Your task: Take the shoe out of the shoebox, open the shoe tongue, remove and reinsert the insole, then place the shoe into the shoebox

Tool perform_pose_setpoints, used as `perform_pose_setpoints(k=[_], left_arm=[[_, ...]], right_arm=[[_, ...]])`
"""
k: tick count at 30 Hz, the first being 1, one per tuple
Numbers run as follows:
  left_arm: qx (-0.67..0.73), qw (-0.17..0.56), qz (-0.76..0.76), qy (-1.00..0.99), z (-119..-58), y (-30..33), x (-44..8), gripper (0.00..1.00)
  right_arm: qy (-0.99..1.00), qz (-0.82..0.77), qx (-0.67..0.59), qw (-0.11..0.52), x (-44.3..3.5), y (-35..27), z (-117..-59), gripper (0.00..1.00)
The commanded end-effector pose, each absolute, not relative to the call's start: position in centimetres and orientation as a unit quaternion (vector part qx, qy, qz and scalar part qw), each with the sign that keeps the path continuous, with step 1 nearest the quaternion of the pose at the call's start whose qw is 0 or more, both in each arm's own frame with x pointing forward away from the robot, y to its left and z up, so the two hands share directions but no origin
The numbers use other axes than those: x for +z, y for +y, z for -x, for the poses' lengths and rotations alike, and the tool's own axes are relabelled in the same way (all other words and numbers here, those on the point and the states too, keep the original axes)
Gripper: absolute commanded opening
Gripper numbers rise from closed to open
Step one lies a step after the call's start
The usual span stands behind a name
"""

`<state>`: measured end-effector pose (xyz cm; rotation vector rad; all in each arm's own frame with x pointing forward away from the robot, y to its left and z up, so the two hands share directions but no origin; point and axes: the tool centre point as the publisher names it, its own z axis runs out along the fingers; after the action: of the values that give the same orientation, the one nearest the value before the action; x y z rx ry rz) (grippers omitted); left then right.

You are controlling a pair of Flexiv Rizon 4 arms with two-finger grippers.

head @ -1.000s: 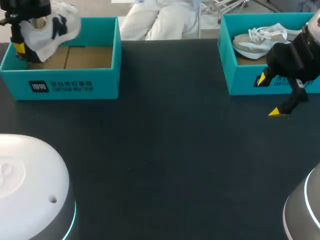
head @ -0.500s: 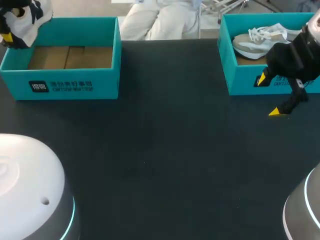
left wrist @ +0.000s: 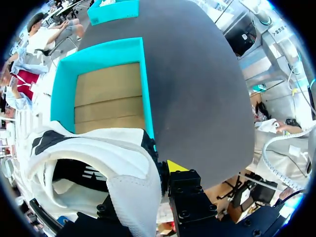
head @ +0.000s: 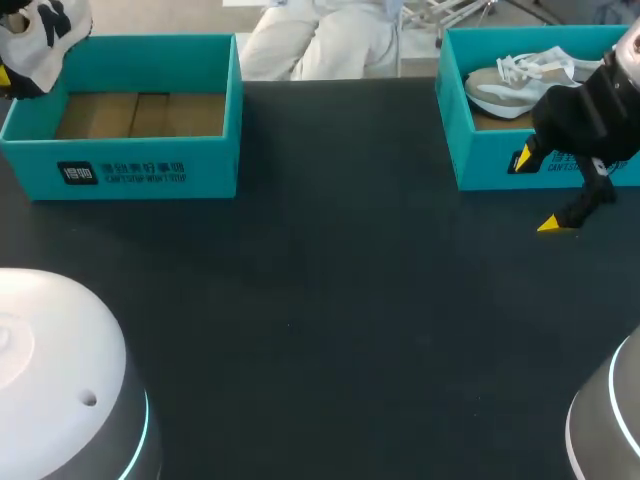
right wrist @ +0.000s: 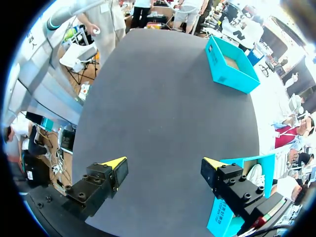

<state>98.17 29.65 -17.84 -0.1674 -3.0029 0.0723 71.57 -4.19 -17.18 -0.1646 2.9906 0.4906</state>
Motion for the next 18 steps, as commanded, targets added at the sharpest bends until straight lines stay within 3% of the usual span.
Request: perform_pose_setpoints(k=[1,13,18], left_arm=[[0.023,0.068,0.056,-0.996,-98.4,29.6,-17.6,0.0],[0.023,0.068,0.056,-0.996,-98.4,29.6,-17.6,0.0],[-0.013,0.021,0.25,-0.968,-98.8,31.4,-17.3,0.0]], right_arm=[[0.984,0.054,0.16,0.052,-17.3,-4.0,-71.8,1.0],[0.984,0.054,0.16,0.052,-17.3,-4.0,-71.8,1.0],[0.984,0.054,0.16,0.052,-17.3,-4.0,-71.8,1.0]])
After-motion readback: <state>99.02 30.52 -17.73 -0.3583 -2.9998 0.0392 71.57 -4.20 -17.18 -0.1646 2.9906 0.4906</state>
